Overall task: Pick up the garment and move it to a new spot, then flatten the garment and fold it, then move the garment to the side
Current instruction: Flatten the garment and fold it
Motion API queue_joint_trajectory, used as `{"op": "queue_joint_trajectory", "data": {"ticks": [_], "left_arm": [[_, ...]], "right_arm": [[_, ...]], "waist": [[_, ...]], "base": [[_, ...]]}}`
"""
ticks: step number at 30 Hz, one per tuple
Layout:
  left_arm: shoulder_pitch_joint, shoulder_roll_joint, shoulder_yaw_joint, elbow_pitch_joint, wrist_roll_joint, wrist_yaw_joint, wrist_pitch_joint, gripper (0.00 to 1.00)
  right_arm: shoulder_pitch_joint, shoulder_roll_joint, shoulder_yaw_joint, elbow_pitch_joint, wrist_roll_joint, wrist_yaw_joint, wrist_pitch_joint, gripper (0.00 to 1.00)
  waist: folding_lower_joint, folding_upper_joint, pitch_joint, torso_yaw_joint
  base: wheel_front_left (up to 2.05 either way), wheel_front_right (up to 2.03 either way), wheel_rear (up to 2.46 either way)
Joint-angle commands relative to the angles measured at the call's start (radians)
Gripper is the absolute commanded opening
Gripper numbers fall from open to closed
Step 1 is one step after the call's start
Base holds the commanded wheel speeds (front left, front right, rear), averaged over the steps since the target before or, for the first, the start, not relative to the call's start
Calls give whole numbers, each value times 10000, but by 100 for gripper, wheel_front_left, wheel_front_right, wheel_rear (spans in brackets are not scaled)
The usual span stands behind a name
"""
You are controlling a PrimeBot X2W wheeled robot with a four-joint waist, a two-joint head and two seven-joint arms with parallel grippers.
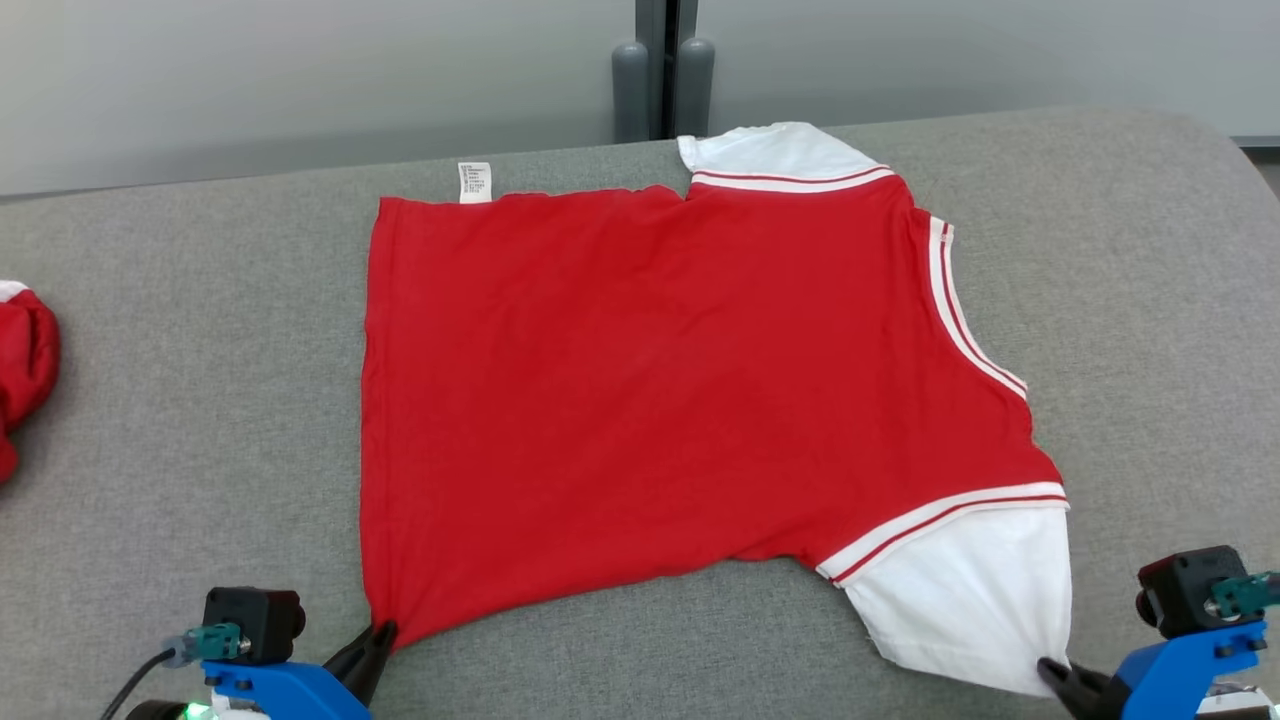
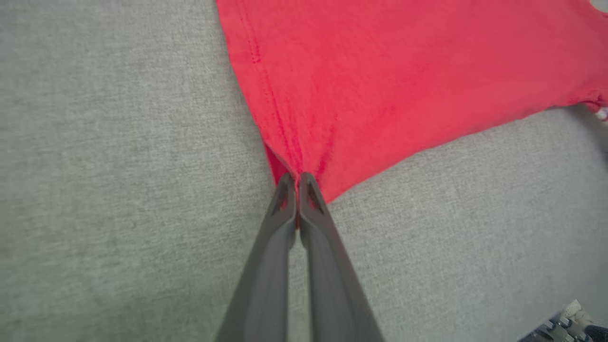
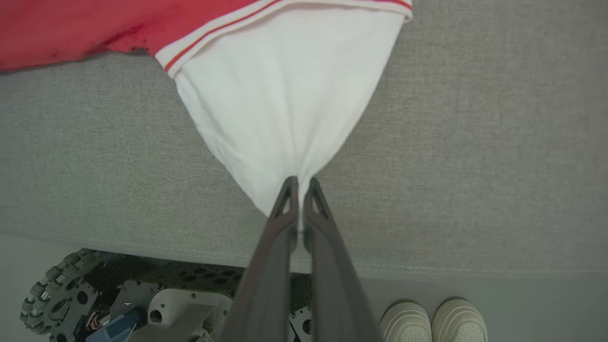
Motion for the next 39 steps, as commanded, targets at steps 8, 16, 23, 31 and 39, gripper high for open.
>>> {"op": "queue_joint_trajectory", "data": {"ticks": [8, 16, 23, 31, 39], "left_arm": [[-1221, 314, 332, -1052, -828, -334, 1162, 0], [-3153, -188, 1142, -516, -2200, -240, 1977, 0], [-4683, -659, 1314, 705, -2174, -464, 1524, 0], [-5350, -972, 1156, 1752, -1936, -787, 1051, 0], [-5250, -1076, 1087, 2239, -2004, -877, 941, 0]], "right_arm": [[-1878, -1012, 328, -179, 307, 1, -231, 0], [-4962, -2298, 1006, 1343, 979, 1, -1054, 0], [-6901, -3015, 1564, 2895, 1032, 1, -2408, 0], [-7601, -3296, 1851, 3602, 1008, 1, -3645, 0], [-7800, -3335, 1727, 3918, 1132, 1, -4320, 0]], "waist": [[2, 0, 646, 76], [2, 0, 1369, 44], [2, 0, 2168, 382], [2, 0, 2590, 574], [2, 0, 2683, 688]], "base": [[0, 0, 0], [0, 0, 0], [0, 0, 0], [0, 0, 0], [0, 0, 0]]}}
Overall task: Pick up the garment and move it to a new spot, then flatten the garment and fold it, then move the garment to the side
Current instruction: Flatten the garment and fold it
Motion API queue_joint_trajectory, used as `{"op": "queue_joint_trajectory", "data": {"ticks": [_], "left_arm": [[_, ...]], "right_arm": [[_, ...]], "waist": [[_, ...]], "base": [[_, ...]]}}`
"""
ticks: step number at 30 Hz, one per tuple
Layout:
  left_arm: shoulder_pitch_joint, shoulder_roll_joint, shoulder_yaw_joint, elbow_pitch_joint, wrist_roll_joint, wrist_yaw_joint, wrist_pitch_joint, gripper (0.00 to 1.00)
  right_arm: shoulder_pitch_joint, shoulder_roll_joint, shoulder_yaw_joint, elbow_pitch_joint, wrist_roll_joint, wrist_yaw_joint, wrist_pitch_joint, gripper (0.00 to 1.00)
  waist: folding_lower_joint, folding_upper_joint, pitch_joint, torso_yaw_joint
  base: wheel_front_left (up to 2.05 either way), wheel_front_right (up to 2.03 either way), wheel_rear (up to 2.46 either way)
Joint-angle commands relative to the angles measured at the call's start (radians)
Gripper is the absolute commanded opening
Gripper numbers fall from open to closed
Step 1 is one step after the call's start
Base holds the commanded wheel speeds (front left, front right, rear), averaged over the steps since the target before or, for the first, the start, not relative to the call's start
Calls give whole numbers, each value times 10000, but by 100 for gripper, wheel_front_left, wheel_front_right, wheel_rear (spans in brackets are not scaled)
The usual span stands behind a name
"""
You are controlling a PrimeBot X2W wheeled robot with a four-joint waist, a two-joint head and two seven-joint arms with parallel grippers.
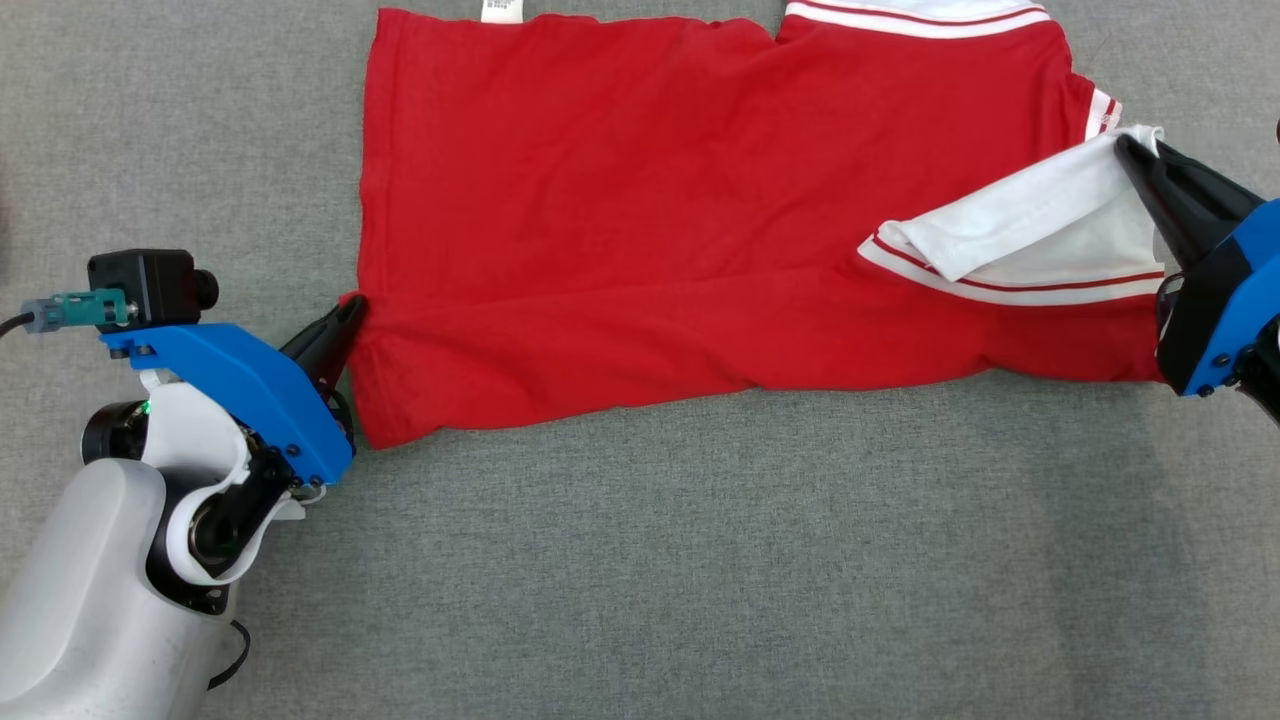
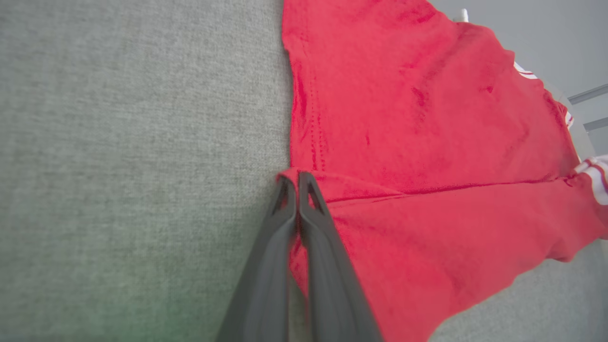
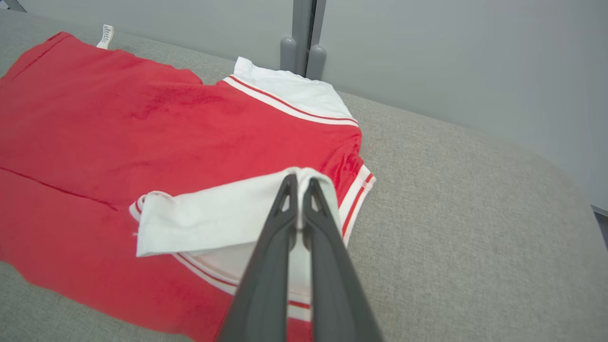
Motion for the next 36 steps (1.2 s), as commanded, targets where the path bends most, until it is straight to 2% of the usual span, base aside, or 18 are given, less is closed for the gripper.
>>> {"op": "queue_joint_trajectory", "data": {"ticks": [1, 6, 7, 8, 9, 14, 20, 23, 27, 32, 36], "left_arm": [[10, -24, 25, 43, 8, -46, -67, 0], [55, -147, -108, 269, -4, -132, -154, 0], [22, -181, -121, 305, 22, -173, -242, 0], [-19, -208, -152, 342, 97, -176, -328, 77], [-49, -254, -214, 388, 164, -226, -424, 100], [60, -465, -374, 648, 570, -514, -1332, 100], [638, -718, -401, 673, 1613, -638, -3829, 100], [1185, -944, -466, 770, 1850, -558, -4718, 100], [1695, -1029, -635, 945, 2448, -227, -5548, 100], [1943, -1289, -948, 1544, 2876, 67, -6064, 100], [1731, -1477, -1128, 2163, 3102, 258, -6241, 100]], "right_arm": [[-168, -34, -28, 54, 60, 1, -89, 0], [-326, 170, -114, 514, 58, 0, -277, 0], [-410, 224, -131, 594, 36, 1, -392, 47], [-473, 283, -149, 679, -32, 1, -545, 100], [-502, 342, -152, 810, -74, 1, -712, 100], [-482, 492, 43, 1345, -172, 1, -1245, 100], [447, 691, -397, 1291, -52, 1, -1234, 100], [1145, 913, -847, 1073, -180, 1, -1261, 100], [2052, 1380, -1594, 986, -412, 1, -1584, 100], [2712, 2185, -2299, 1474, -870, 1, -2067, 100], [2556, 2742, -2584, 2225, -1251, 3, -2641, 100]], "waist": [[-2, -1, -5, 21], [-2, -1, -57, 122], [-2, -1, -74, 144], [-2, -1, -92, 162], [-2, -1, -126, 184], [-2, -1, -434, 263], [-2, -1, -1001, 349], [-2, -1, -1297, 355], [-2, -1, -1527, 310], [-2, -1, -1591, 243], [-2, -1, -1503, 193]], "base": [[0, 0, 0], [0, 0, 0], [0, 0, 0], [0, 0, 0], [0, 0, 0], [0, 0, 0], [0, 0, 0], [0, 0, 0], [0, 0, 0], [0, 0, 0], [0, 0, 0]]}}
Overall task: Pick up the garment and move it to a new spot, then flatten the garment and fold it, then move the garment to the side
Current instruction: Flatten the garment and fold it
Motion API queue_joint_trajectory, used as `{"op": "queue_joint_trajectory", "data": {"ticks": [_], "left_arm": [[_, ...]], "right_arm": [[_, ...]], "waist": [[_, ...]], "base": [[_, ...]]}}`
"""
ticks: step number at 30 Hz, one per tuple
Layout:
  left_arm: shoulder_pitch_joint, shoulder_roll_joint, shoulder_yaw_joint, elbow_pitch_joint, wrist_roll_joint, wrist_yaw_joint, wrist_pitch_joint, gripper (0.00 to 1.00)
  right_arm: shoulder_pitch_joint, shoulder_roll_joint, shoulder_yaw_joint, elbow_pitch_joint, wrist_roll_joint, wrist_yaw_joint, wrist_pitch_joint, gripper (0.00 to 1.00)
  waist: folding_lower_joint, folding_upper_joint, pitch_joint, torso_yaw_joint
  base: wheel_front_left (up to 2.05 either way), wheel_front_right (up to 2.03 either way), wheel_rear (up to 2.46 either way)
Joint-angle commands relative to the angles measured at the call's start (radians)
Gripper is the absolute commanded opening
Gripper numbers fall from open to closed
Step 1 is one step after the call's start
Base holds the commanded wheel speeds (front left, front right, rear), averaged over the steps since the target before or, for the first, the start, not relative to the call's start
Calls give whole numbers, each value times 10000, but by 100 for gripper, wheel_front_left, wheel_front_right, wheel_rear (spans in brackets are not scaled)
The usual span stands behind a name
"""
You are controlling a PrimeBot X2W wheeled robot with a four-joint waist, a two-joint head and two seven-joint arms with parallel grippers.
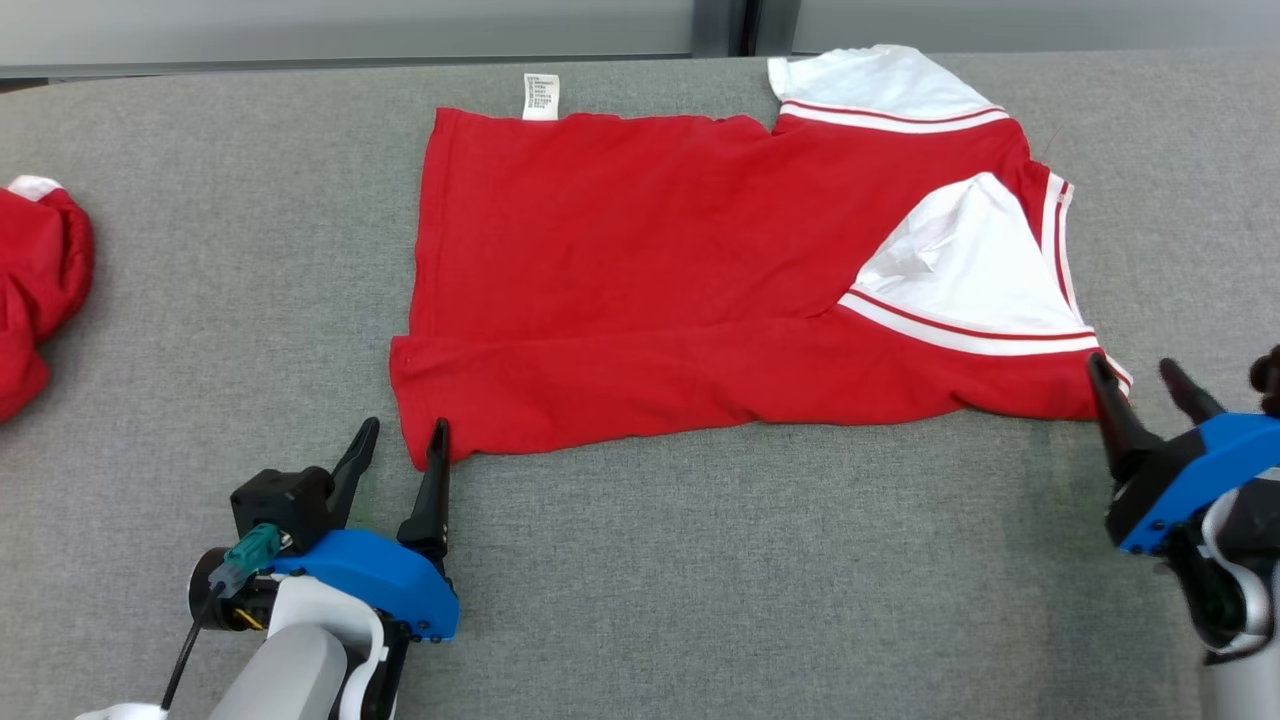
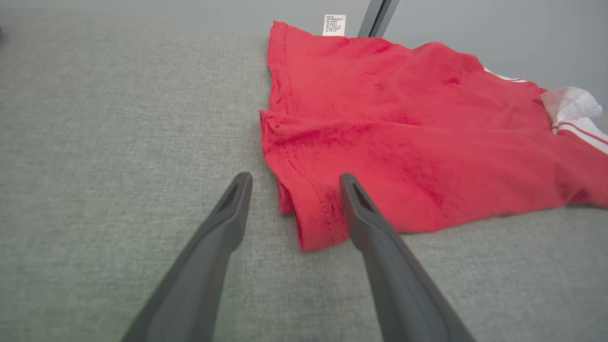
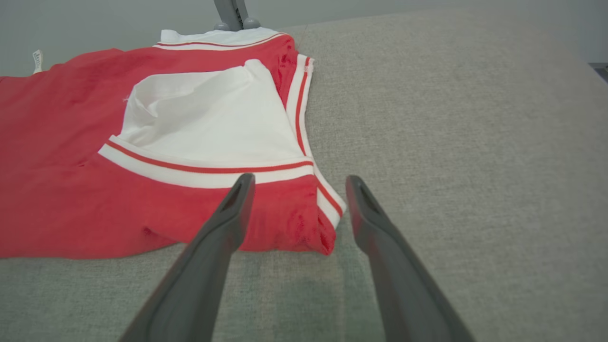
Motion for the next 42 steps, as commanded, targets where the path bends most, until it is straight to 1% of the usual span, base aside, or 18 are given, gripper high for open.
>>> {"op": "queue_joint_trajectory", "data": {"ticks": [1, 3, 6, 12, 15, 16, 17, 18, 20, 24, 28, 29, 30, 32, 35, 38, 42], "left_arm": [[-253, -23, -33, 226, 117, 131, -102, 100], [-374, -99, -128, 573, 275, 271, -87, 100], [-531, -211, -303, 1067, 320, 318, 159, 100], [-819, -455, -561, 1928, 302, 168, 530, 100], [-915, -630, -766, 2377, 207, -14, 861, 100], [-916, -693, -875, 2541, 152, -115, 1065, 93], [-922, -772, -1012, 2696, 149, -241, 1252, 41], [-897, -855, -1092, 2798, 119, -379, 1382, 0], [-855, -932, -1083, 2925, 3, -471, 1375, 0], [-703, -649, -655, 2904, -307, -367, 1030, 0], [-454, -298, -317, 2454, -614, -329, 1091, 0], [-368, -230, -276, 2297, -681, -315, 1137, 0], [-368, -230, -276, 2297, -681, -315, 1137, 0], [-125, -87, -238, 1856, -792, -277, 1282, 0], [351, 138, -235, 1085, -893, -106, 1597, 0], [985, 344, -282, 259, -993, 160, 2010, 0], [1908, 520, -333, -837, -1178, 577, 2517, 0]], "right_arm": [[-232, 175, -68, 273, -153, 3, -237, 100], [-425, 326, -175, 750, -316, 3, -440, 100], [-725, 554, -440, 1453, -613, 3, -626, 100], [-1139, 762, -725, 2598, -985, 3, -629, 100], [-1216, 876, -801, 3041, -973, 3, -572, 100], [-1203, 896, -775, 3170, -993, 3, -508, 41], [-1174, 911, -729, 3237, -967, 6, -505, 0], [-1119, 932, -690, 3282, -936, 6, -520, 0], [-978, 920, -683, 3200, -848, 5, -664, 0], [-675, 907, -576, 2472, -604, 3, -795, 0], [17, 929, -376, 1477, -414, 3, -426, 0], [224, 956, -370, 1174, -415, 3, -304, 0], [224, 956, -370, 1174, -415, 3, -304, 0], [661, 1008, -438, 584, -354, 1, -32, 0], [1390, 1074, -675, -205, -193, 1, 424, 0], [2049, 1120, -892, -910, -93, 0, 839, 0], [2775, 1155, -1094, -1291, 220, 0, 1141, 0]], "waist": [[2, 0, 37, -24], [2, 0, 82, -54], [2, 0, 165, -55], [2, 0, 320, 70], [2, 0, 340, 131], [2, 0, 322, 154], [2, 0, 283, 173], [2, 0, 232, 183], [2, 0, 77, 203], [2, 0, -319, 149], [2, 0, -664, 85], [2, 0, -762, 68], [2, 0, -762, 68], [2, 0, -912, 66], [2, 0, -1097, 114], [2, 0, -1196, 138], [2, 0, -1228, 127]], "base": [[0, 0, 0], [0, 0, 0], [0, 0, 0], [0, 0, 0], [0, 0, 0], [0, 0, 0], [0, 0, 0], [0, 0, 0], [0, 0, 0], [0, 0, 0], [0, 0, 0], [0, 0, 0], [0, 0, 0], [0, 0, 0], [0, 0, 0], [0, 0, 0], [0, 0, 0]]}}
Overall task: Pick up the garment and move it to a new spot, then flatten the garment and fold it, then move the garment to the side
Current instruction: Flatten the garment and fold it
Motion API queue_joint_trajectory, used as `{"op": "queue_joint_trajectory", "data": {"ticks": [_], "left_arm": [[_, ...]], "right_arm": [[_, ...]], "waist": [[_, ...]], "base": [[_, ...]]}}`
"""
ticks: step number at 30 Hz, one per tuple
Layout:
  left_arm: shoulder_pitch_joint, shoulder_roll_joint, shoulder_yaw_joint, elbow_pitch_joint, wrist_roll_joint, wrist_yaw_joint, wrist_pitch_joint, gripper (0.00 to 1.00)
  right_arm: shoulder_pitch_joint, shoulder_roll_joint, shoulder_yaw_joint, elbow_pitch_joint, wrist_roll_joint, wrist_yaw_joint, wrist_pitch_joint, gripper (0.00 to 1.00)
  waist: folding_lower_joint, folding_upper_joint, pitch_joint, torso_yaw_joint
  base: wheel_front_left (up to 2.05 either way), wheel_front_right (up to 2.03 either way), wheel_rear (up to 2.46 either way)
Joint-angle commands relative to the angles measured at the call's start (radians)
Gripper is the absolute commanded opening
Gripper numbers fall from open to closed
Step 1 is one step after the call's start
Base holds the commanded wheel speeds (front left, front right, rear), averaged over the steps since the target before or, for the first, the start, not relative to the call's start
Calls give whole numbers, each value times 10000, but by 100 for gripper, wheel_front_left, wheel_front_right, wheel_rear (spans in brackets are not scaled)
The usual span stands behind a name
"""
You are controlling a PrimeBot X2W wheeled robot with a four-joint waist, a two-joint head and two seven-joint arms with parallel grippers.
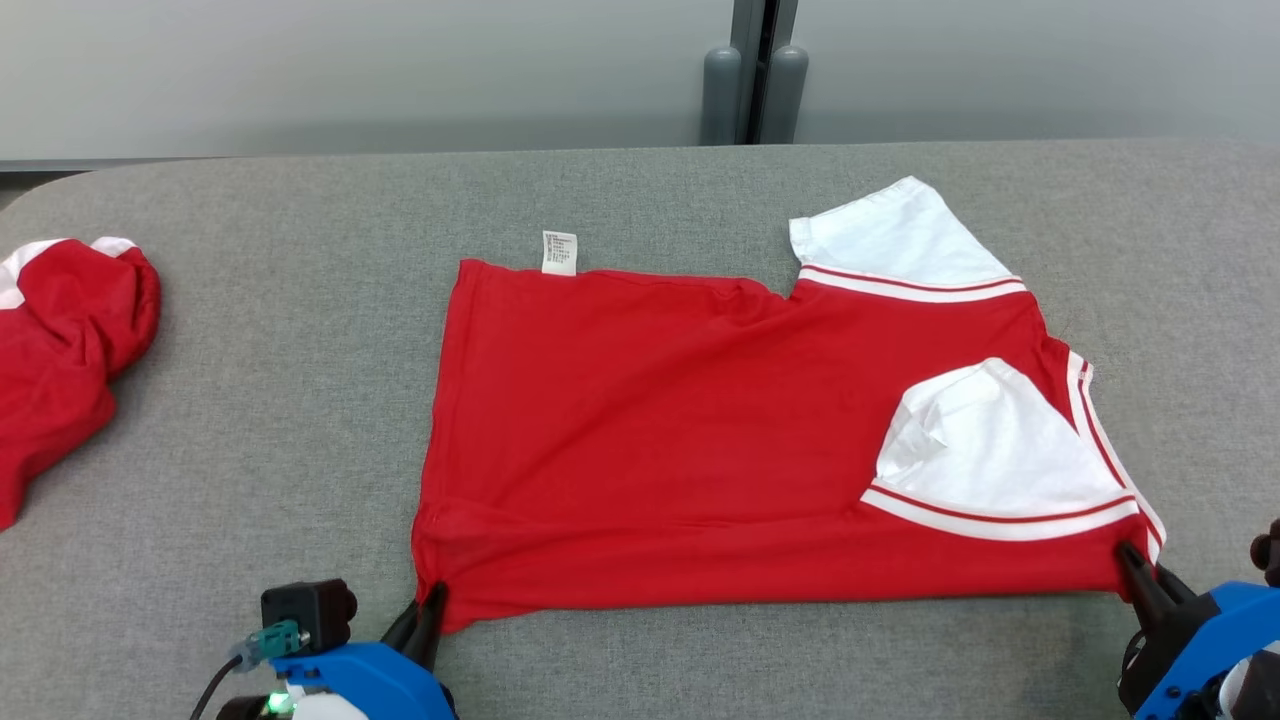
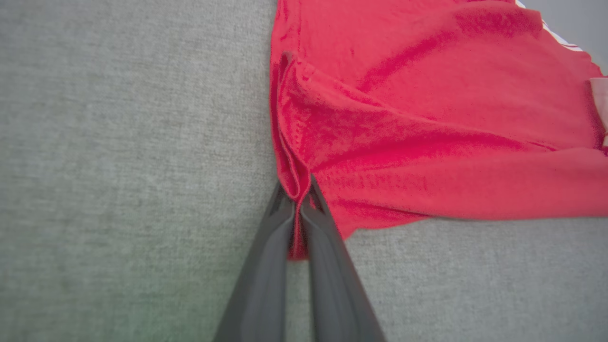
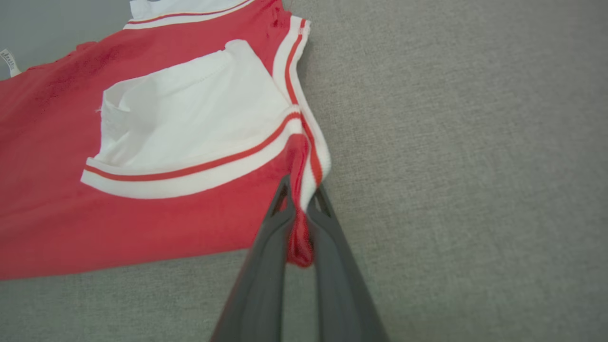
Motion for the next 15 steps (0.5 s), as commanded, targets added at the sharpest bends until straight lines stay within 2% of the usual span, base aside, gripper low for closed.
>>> {"op": "queue_joint_trajectory", "data": {"ticks": [1, 4, 5, 6, 10, 15], "left_arm": [[242, 133, -9, -154, -65, 127, 105, 0], [816, 155, 18, -836, -206, 448, 270, 0], [931, 174, 30, -1024, -187, 532, 264, 36], [1018, 225, 35, -1187, -153, 607, 258, 100], [1179, 352, -7, -1688, -127, 848, 531, 100], [715, 761, 97, -2668, -11, 987, 986, 100]], "right_arm": [[180, -17, -67, -20, 86, -2, 8, 0], [368, -14, -40, 33, 292, -2, -65, 3], [399, -13, -23, 67, 327, -2, -93, 45], [420, -13, -30, 104, 332, -2, -119, 100], [179, -11, -27, 61, 96, -1, -178, 100], [-572, -57, 217, -644, -439, -1, 168, 100]], "waist": [[0, 0, 10, -6], [0, 0, 33, -17], [0, 0, 45, -13], [0, 0, 54, -4], [0, 0, 95, 25], [0, 0, 283, -35]], "base": [[0, 0, 0], [0, 0, 0], [0, 0, 0], [0, 0, 0], [0, 0, 0], [0, 0, 0]]}}
